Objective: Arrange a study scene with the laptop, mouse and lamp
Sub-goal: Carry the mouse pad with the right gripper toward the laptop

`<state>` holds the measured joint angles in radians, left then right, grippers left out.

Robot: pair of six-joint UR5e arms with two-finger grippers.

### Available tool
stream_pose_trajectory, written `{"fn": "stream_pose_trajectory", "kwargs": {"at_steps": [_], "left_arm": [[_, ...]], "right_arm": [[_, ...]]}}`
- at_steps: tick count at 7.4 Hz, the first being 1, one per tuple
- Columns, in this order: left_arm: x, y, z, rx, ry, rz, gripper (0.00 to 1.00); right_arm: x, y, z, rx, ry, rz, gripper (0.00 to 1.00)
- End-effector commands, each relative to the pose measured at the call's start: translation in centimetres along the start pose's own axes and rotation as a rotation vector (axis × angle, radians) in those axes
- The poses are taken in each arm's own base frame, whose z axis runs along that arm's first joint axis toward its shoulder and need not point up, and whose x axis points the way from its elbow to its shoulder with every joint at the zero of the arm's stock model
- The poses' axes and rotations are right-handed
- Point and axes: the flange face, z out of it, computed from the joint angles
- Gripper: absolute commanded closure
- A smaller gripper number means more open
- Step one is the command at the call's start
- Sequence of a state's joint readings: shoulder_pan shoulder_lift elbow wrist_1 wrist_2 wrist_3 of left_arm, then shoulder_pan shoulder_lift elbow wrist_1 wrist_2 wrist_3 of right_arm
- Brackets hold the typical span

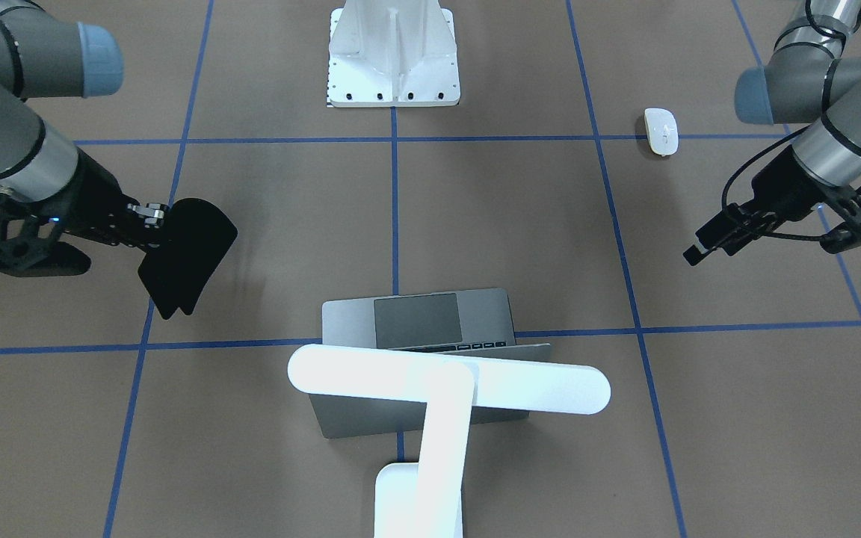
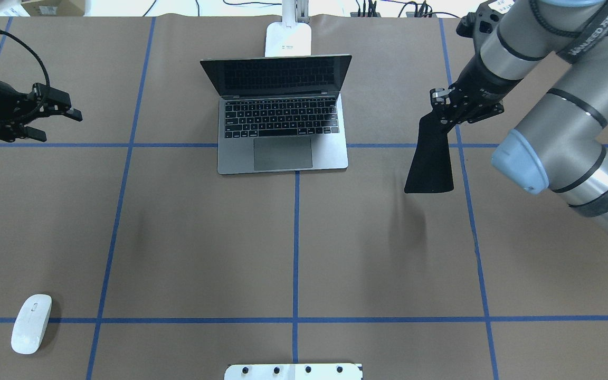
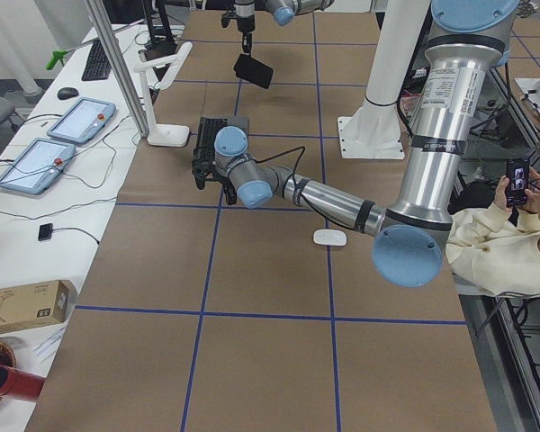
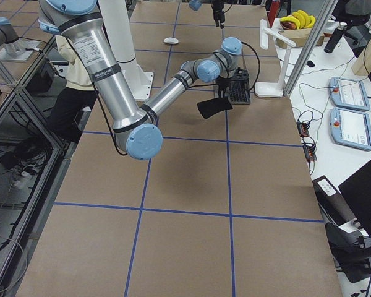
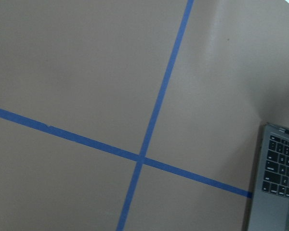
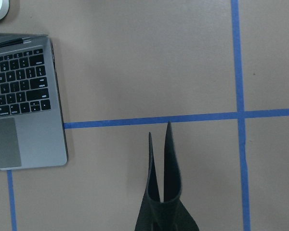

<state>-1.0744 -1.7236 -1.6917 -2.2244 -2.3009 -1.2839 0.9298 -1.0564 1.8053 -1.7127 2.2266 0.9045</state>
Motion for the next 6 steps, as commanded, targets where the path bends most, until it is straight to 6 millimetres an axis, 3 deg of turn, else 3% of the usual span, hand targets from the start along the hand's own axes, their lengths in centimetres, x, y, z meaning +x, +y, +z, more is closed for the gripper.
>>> {"fn": "stream_pose_trajectory", "kwargs": {"at_steps": [1,3,4,6], "left_arm": [[-1.6,0.3,0.1,-0.004,-0.016,0.011,0.0],[-1.6,0.4,0.0,-0.004,-0.015,0.013,0.0],[-1.5,0.4,-0.1,-0.003,-0.012,0.015,0.0],[-1.5,0.5,0.0,-0.005,-0.014,0.015,0.0]], "right_arm": [[-2.9,-2.1,1.3,0.037,0.061,-0.013,1.0],[-5.9,-5.8,-0.7,0.087,0.068,-0.002,1.0],[-5.7,-6.5,-1.9,0.101,0.06,0.004,1.0],[-7.2,-7.9,-7.5,0.093,0.044,0.057,1.0]]}}
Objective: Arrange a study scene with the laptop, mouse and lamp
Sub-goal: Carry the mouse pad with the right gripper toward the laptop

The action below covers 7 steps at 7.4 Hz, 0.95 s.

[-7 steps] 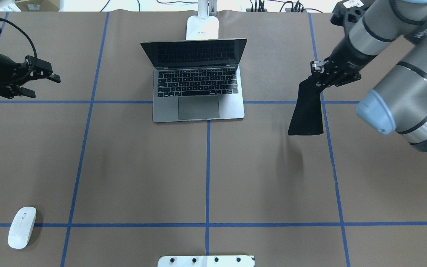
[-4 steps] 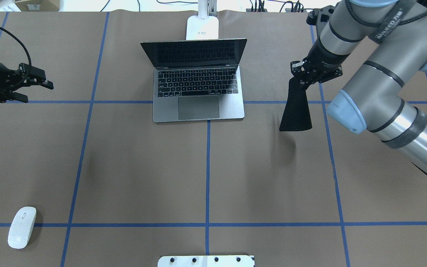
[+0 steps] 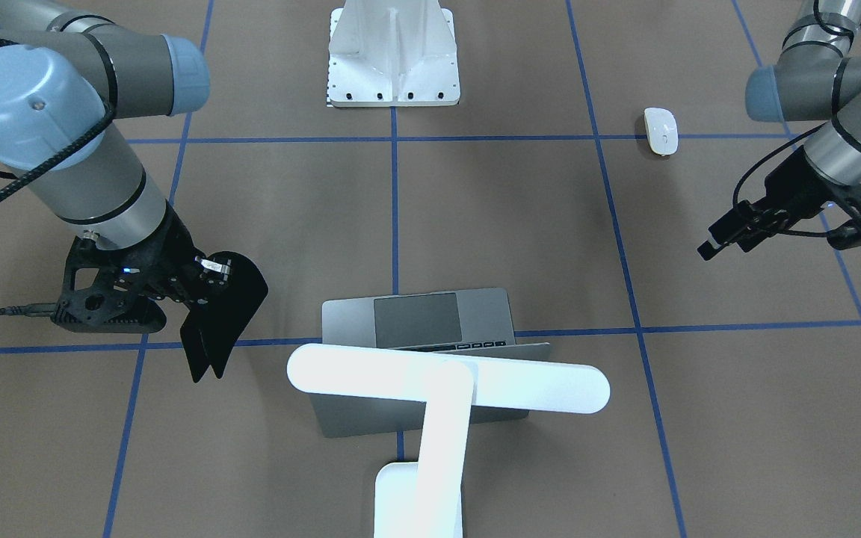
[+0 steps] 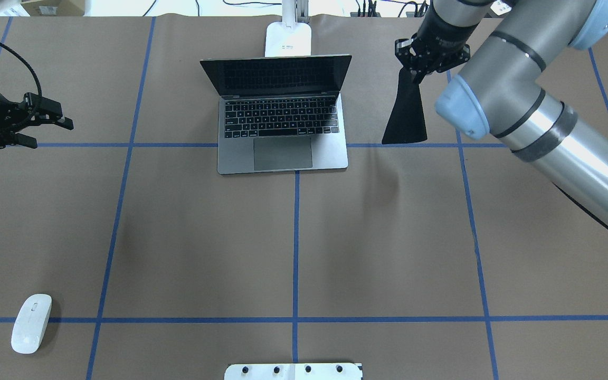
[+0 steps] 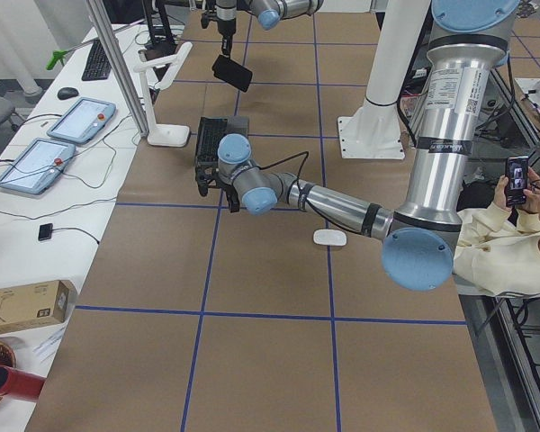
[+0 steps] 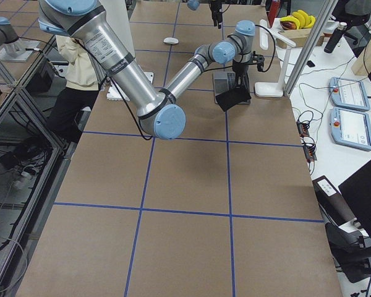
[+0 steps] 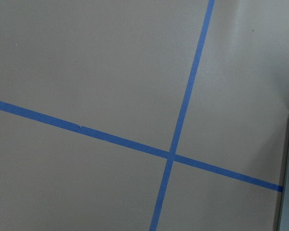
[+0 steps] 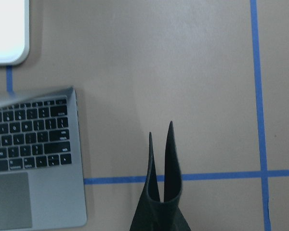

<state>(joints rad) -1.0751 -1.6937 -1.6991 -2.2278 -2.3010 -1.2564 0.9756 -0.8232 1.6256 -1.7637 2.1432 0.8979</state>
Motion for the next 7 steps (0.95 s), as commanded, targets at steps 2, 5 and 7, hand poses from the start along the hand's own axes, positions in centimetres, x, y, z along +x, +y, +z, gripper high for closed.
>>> {"fn": "stream_pose_trajectory", "kwargs": {"at_steps": [2,5,7], "left_arm": [[0.1,0.0,0.0,0.001,0.001,0.001,0.0],[0.0,0.0,0.1,-0.002,-0.001,-0.002,0.0],[0.0,0.0,0.1,0.0,-0.002,-0.002,0.0]], "right_arm": [[-1.9,-0.6,-7.0,-0.025,0.006,0.037,1.0],[-0.4,-0.7,-5.8,-0.025,0.033,-0.006,0.08],[0.3,-0.7,-5.3,-0.03,0.042,-0.032,0.0]]}}
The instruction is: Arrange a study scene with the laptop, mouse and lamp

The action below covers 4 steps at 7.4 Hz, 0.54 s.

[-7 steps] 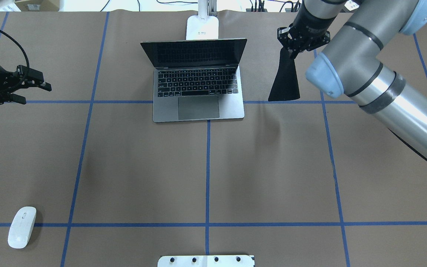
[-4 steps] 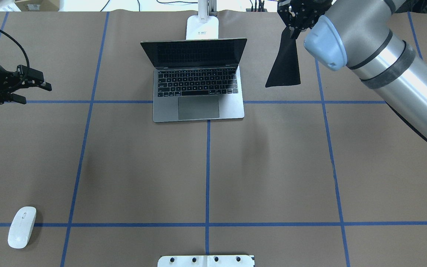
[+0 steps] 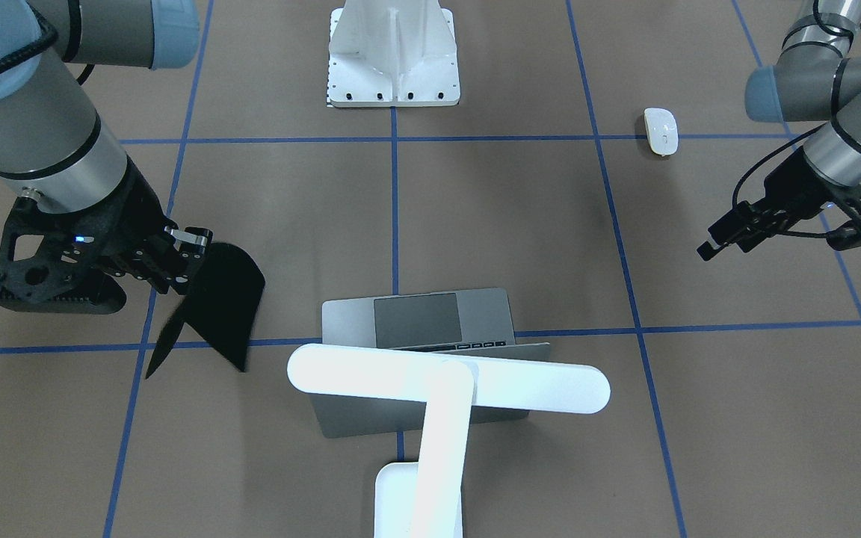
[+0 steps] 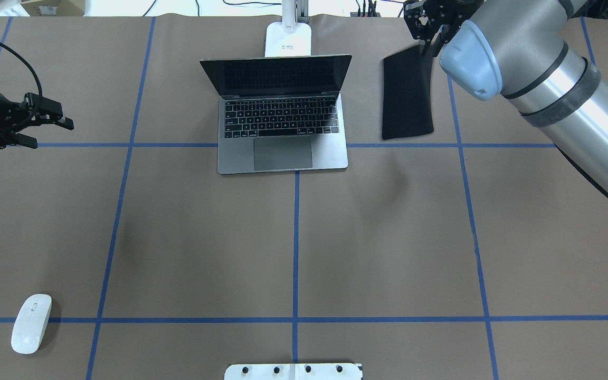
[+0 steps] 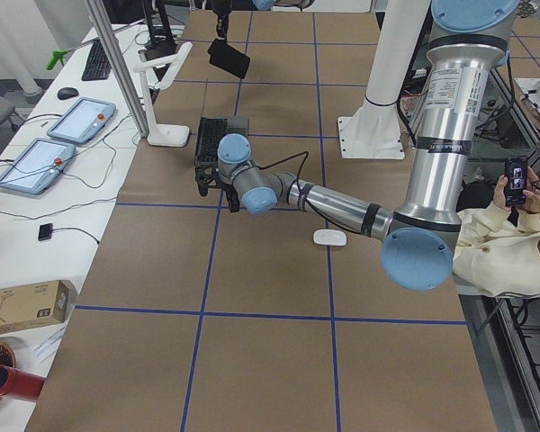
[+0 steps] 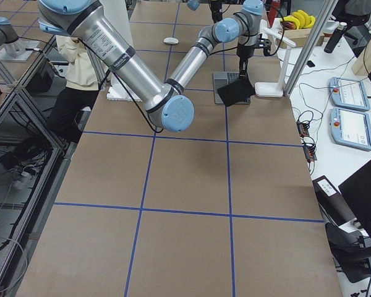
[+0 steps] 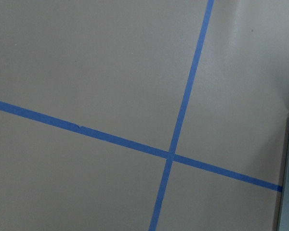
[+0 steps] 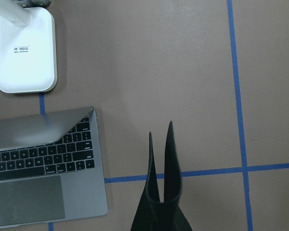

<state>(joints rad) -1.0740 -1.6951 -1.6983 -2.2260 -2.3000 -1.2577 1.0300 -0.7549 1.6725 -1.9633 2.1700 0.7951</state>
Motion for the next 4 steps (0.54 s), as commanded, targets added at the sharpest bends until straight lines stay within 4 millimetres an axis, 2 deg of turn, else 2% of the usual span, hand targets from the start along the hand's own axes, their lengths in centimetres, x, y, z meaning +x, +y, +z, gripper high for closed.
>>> {"fn": "stream_pose_trajectory", "kwargs": {"at_steps": [1,3,4], "left_arm": [[0.0,0.0,0.0,0.0,-0.001,0.0,0.0],[-0.2,-0.1,0.3,-0.001,-0.007,-0.003,0.0],[-0.4,-0.2,0.5,-0.001,-0.014,-0.008,0.0]], "right_arm": [[0.5,0.0,0.4,-0.002,0.007,-0.014,0.0],[0.8,-0.1,0.8,-0.007,0.011,-0.009,0.0],[1.6,0.1,1.5,-0.015,0.017,-0.025,0.0]]}}
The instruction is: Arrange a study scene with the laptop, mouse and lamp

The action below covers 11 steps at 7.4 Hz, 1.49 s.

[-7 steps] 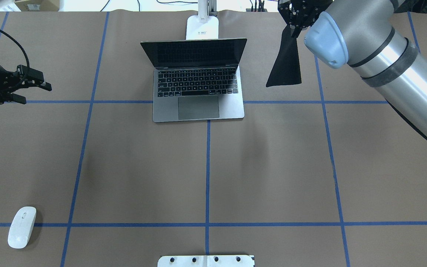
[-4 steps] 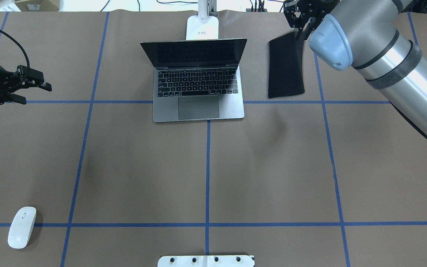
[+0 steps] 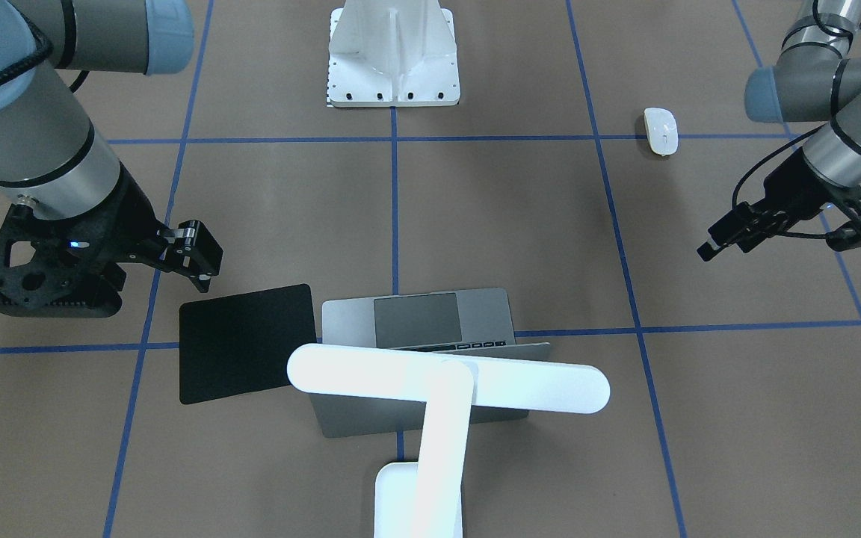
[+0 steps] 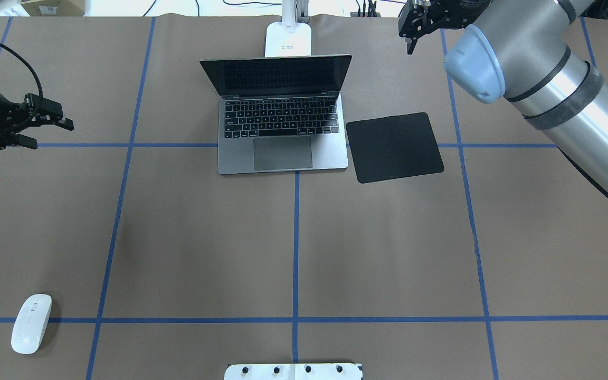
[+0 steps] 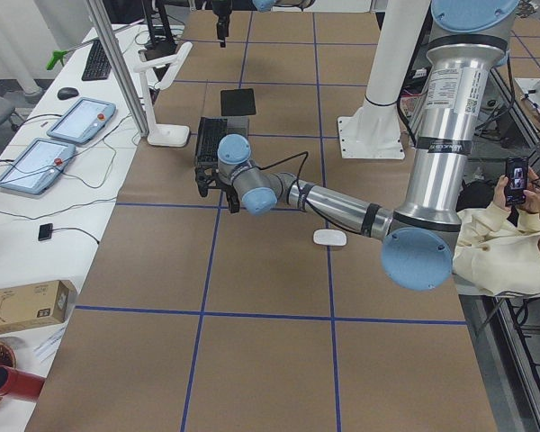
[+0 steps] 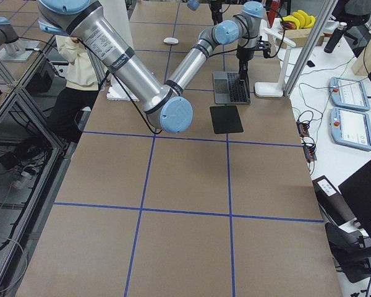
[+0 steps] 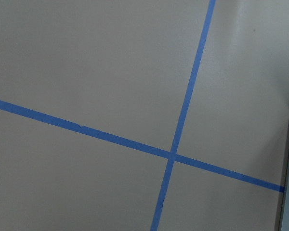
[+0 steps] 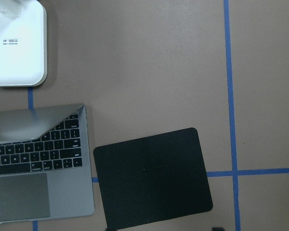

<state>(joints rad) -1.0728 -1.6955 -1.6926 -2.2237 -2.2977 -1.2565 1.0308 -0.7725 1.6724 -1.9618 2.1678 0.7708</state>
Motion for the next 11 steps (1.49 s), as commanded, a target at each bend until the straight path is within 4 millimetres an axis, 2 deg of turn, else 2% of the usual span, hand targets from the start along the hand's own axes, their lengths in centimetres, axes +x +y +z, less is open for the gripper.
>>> {"fn": "stream_pose_trajectory", "kwargs": {"at_steps": [1,2,4,5,6,8,9,10,11], "left_arm": [[-0.2,-0.2,0.1,0.004,-0.009,-0.005,0.0],[0.0,0.2,0.4,0.0,-0.013,0.006,0.0],[-5.4,2.0,0.6,-0.002,-0.08,0.026,0.0],[-8.3,3.0,0.7,-0.018,-0.112,0.032,0.0],[-10.1,4.0,0.4,-0.027,-0.133,0.03,0.0],[-10.9,7.9,1.5,-0.059,-0.173,0.051,0.0],[-10.5,9.7,2.9,-0.068,-0.196,0.046,0.0],[-9.8,11.4,4.5,-0.074,-0.217,0.056,0.0],[-10.4,12.8,4.8,-0.094,-0.231,0.066,0.0]], "right_arm": [[2.8,0.7,1.8,-0.021,0.014,-0.041,0.0],[5.4,1.5,2.9,-0.038,0.021,-0.077,0.0],[9.7,2.6,4.1,-0.058,0.037,-0.099,0.0],[10.7,3.3,4.5,-0.063,0.042,-0.104,0.0],[11.7,3.8,5.0,-0.073,0.047,-0.118,0.0],[14.2,5.1,6.2,-0.095,0.062,-0.151,0.0],[14.7,5.4,6.8,-0.105,0.068,-0.149,0.0],[14.2,5.9,7.3,-0.115,0.067,-0.161,0.0],[14.0,6.2,7.7,-0.122,0.068,-0.165,0.0]]}}
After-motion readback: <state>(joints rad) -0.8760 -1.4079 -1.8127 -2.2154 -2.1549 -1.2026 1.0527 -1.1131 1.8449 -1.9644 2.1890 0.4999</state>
